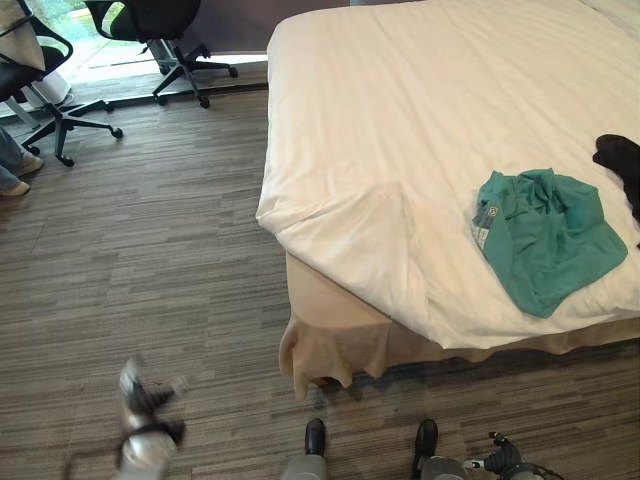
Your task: Tidy up the quilt and then pick up the clothes from the bed and put them into the laundry hamper.
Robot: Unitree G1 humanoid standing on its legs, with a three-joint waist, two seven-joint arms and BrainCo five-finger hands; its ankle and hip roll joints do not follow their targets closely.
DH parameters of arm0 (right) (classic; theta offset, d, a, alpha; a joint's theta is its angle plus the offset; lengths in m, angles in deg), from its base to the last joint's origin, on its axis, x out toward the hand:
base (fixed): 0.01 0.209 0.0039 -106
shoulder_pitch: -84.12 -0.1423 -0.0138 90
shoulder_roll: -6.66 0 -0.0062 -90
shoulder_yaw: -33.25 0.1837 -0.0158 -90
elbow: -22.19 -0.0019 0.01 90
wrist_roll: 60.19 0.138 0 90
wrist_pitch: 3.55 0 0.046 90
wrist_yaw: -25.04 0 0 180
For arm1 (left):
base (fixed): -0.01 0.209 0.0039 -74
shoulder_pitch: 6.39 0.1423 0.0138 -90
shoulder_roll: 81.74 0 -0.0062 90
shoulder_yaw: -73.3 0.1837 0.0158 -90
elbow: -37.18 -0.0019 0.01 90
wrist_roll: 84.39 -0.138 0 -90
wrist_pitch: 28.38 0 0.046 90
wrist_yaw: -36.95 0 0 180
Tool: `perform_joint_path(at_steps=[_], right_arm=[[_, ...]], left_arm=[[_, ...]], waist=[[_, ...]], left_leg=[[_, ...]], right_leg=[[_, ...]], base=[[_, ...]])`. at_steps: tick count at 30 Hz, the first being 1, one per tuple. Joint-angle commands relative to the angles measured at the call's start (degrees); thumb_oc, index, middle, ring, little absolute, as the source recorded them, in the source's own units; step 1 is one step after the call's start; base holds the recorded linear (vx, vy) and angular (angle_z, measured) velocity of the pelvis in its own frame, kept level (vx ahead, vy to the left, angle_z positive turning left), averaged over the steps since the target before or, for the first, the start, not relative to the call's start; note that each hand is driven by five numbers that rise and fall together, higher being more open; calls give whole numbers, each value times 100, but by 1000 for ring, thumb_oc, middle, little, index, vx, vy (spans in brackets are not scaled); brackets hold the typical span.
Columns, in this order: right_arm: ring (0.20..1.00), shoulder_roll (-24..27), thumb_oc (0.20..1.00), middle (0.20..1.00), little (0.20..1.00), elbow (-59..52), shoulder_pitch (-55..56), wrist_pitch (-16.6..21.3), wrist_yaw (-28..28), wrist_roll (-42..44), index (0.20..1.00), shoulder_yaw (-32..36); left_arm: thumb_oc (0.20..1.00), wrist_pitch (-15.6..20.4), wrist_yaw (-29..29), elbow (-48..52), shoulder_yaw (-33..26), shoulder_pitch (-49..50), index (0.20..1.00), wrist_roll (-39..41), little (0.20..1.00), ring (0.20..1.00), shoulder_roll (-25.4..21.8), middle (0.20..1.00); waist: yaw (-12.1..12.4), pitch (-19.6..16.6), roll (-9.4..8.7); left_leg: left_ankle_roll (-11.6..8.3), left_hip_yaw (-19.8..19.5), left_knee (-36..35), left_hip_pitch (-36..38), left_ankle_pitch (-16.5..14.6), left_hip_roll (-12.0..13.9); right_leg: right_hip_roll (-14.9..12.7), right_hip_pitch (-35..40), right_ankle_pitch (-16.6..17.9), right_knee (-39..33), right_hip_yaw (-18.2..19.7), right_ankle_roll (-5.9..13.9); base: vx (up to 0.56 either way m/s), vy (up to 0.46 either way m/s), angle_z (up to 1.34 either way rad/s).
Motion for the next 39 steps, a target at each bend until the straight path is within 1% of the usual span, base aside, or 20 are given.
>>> perform_joint_path(at_steps=[1, 2, 5, 7, 8, 10, 11, 13, 14, 19, 20, 21, 22, 27, 31, 32, 33, 37, 38, 39], right_arm=[[1000, -18, 1000, 1000, 1000, 275, -73, 77, -278, -17, 1000, -1], [1000, 55, 1000, 1000, 1000, 362, -114, 65, -346, -60, 1000, -45], [1000, 108, 1000, 1000, 1000, 423, -253, 38, -358, -79, 1000, -90], [1000, 234, 1000, 1000, 1000, 398, -410, 49, -345, -35, 1000, -181], [1000, 226, 1000, 1000, 1000, 399, -415, 48, -345, -35, 1000, -158], [1000, 323, 1000, 1000, 1000, 306, -654, 70, -290, 130, 1000, -182], [1000, 323, 1000, 1000, 1000, 306, -654, 70, -290, 130, 1000, -182], [1000, 460, 1000, 1000, 1000, 105, -1007, 151, -247, 382, 1000, -352], [1000, 445, 1000, 1000, 1000, 106, -1013, 150, -248, 382, 1000, -332], [1000, 600, 1000, 1000, 1000, 63, -1360, 236, -54, 671, 1000, -370], [1000, 590, 1000, 1000, 1000, 120, -1362, 228, -48, 717, 1000, -344], [1000, 579, 1000, 1000, 1000, 169, -1359, 211, -49, 756, 1000, -334], [1000, 553, 1000, 1000, 1000, 260, -1358, 207, -59, 820, 1000, -353], [1000, 521, 1000, 1000, 1000, 436, -1311, 186, -204, 1145, 1000, -316], [1000, 460, 1000, 1000, 1000, 606, -1142, 120, -296, 1315, 1000, -161], [1000, 445, 1000, 1000, 1000, 624, -1113, 100, -277, 1279, 1000, -138], [1000, 437, 1000, 1000, 1000, 631, -1064, 74, -251, 1239, 1000, 12], [1000, 654, 1000, 1000, 1000, -81, -866, 40, -75, 1238, 1000, 681], [1000, 655, 1000, 1000, 1000, -89, -861, 36, -75, 1237, 1000, 676], [1000, 850, 1000, 1000, 1000, -876, -745, 88, 84, 1266, 1000, 1025]], left_arm=[[1000, 491, -286, 565, -195, -766, 1000, -1172, 1000, 1000, -631, 1000], [1000, 427, -310, 784, -72, -1120, 1000, -1665, 1000, 1000, -1118, 1000], [1000, 305, -339, 953, 269, -1728, 1000, -2010, 1000, 1000, -1407, 1000], [1000, 101, -337, 999, 1174, -2966, 1000, -2690, 1000, 1000, -1765, 1000], [1000, 104, -346, 970, 1222, -3025, 1000, -2689, 1000, 1000, -1765, 1000], [1000, -48, -349, 627, 2070, -4184, 1000, -2916, 1000, 1000, -1776, 1000], [1000, -48, -349, 627, 2070, -4184, 1000, -2916, 1000, 1000, -1776, 1000], [1000, -374, -229, -176, 3431, -5975, 1000, -3427, 1000, 1000, -1744, 1000], [1000, -370, -238, -207, 3482, -6034, 1000, -3422, 1000, 1000, -1737, 1000], [1000, -930, 165, -2306, 5232, -8012, 1000, -4078, 1000, 1000, -1336, 1000], [774, -988, 293, -2642, 5330, -8067, 774, -4097, 774, 774, -1233, 774], [357, -1021, 407, -2838, 5337, -8048, 357, -4092, 357, 357, -1159, 357], [200, -1072, 530, -3446, 5354, -7934, 200, -4122, 200, 200, -885, 200], [200, -1154, 852, -4065, 5273, -7479, 200, -4235, 200, 200, -608, 200], [200, -1054, 955, -3927, 4483, -6245, 200, -3776, 200, 200, -445, 200], [319, -1037, 928, -3747, 4238, -5795, 319, -3683, 319, 319, -420, 319], [1000, -977, 895, -3358, 3776, -4947, 1000, -3503, 1000, 1000, -382, 1000], [1000, -738, 1099, -2162, 2474, -1991, 1000, -2985, 1000, 1000, 210, 1000], [1000, -740, 1101, -2154, 2465, -1979, 1000, -2987, 1000, 1000, 209, 1000], [1000, -677, 1149, -2063, 2160, -1104, 1000, -2922, 1000, 1000, 481, 1000]], waist=[[-79, 141, -60], [-168, 164, -42], [-245, 216, -32], [-458, 330, 14], [-436, 329, 3], [-590, 501, 2], [-590, 501, 2], [-849, 818, 19], [-829, 813, 1], [-1137, 1254, 120], [-1157, 1315, 142], [-1175, 1375, 168], [-1207, 1392, 178], [-1229, 1288, 197], [-1132, 1027, 208], [-1098, 977, 215], [-1008, 927, 229], [-789, 694, 223], [-795, 679, 216], [-715, 586, 182]], left_leg=[[-205, 338, 16, 361, -436, 283], [-216, 394, 16, 351, -448, 275], [-213, 451, 24, 288, -421, 259], [-219, 555, 86, 242, -447, 270], [-216, 556, 86, 221, -427, 260], [-209, 616, 249, 75, -464, 253], [-209, 616, 249, 75, -464, 253], [-227, 760, 550, -197, -521, 272], [-225, 760, 555, -224, -504, 261], [-250, 951, 914, -648, -566, 265], [-250, 965, 939, -677, -566, 271], [-257, 977, 949, -655, -588, 293], [-255, 990, 940, -619, -581, 302], [-246, 999, 772, -461, -544, 277], [-241, 934, 537, -174, -546, 263], [-240, 916, 499, -120, -551, 266], [-240, 896, 464, -19, -579, 272], [-210, 848, 254, 383, -639, 303], [-208, 847, 248, 366, -621, 294], [-194, 836, 176, 507, -650, 316]], right_leg=[[-530, -241, -486, 23, 46, 534], [-531, -329, -448, 23, 118, 558], [-529, -484, -384, 23, 214, 572], [-530, -611, -344, 23, 309, 587], [-538, -634, -327, 23, 315, 583], [-536, -837, -248, 60, 422, 592], [-536, -837, -248, 60, 422, 592], [-542, -1176, -147, 146, 581, 627], [-552, -1203, -131, 146, 588, 623], [-681, -1718, -17, 252, 689, 679], [-706, -1766, -24, 300, 690, 679], [-714, -1762, -44, 329, 686, 684], [-725, -1752, -59, 359, 688, 670], [-720, -1623, -85, 333, 652, 659], [-676, -1310, -181, 300, 545, 614], [-664, -1249, -204, 299, 525, 604], [-636, -1151, -251, 315, 488, 592], [-550, -746, -349, 276, 390, 526], [-557, -762, -334, 269, 392, 522], [-527, -599, -357, 226, 344, 515]], base=[[-25, 16, -17], [-15, 9, -24], [-51, 17, -23], [-54, 18, -27], [-57, 5, -21], [-78, 5, -24], [-100, 5, -29], [-112, -10, -39], [-72, -49, -48], [-40, -20, -33], [-50, -10, -22], [-8, -39, -21], [2, -25, -13], [33, -12, 4], [61, -34, 15], [89, 0, 17], [79, 22, 17], [72, 51, 7], [88, 60, 15], [39, 28, 10]])
